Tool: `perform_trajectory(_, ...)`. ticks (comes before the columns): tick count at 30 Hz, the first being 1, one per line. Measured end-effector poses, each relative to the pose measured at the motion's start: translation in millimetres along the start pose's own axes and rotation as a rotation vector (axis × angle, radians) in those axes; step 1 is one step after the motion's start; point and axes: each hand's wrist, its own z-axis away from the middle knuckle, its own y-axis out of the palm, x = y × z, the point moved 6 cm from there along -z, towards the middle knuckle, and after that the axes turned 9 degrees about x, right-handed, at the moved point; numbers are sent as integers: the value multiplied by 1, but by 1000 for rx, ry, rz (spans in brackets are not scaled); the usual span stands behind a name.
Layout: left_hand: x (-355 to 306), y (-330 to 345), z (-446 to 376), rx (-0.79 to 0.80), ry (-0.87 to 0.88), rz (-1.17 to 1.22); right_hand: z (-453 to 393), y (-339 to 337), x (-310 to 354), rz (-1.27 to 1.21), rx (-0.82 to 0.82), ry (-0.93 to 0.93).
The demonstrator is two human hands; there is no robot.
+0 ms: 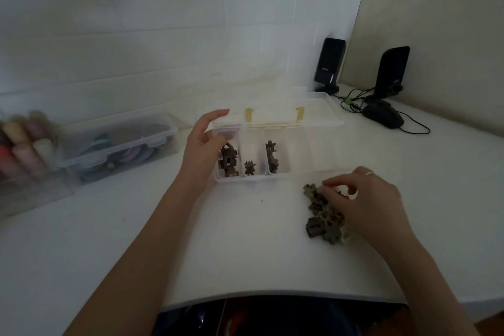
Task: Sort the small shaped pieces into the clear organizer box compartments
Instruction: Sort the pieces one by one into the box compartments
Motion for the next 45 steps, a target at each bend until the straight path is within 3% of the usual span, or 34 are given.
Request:
perform_trajectory(9, 1, -2, 0, -3, 12, -27, -10, 12, 16, -6, 57, 64)
perform_trajectory(15, 3, -2, 0, 5, 6, -37, -5, 12, 21, -134, 107, -17)
perform_trajectory(21, 0, -3, 1, -7, 5, -39, -14, -16, 47, -283, 43, -185)
perform_trajectory(26, 0, -2, 2, 10, 5, -41, -47, -20, 82, -62, -123, -301)
perform_trajectory(30, -2, -2, 3, 26, 6, -36, -70, 0, 96, 147, -115, -336)
perform_trajectory(38, -1, -2, 2, 41, -1, -45, -79, 15, 99, 269, -42, -324)
perform_trajectory(42, -1, -2, 3, 33, -2, -39, -77, 7, 96, 136, 36, -331)
perform_trajectory(45, -1, -2, 3, 25, -5, -36, -61, -13, 76, -38, -38, -306)
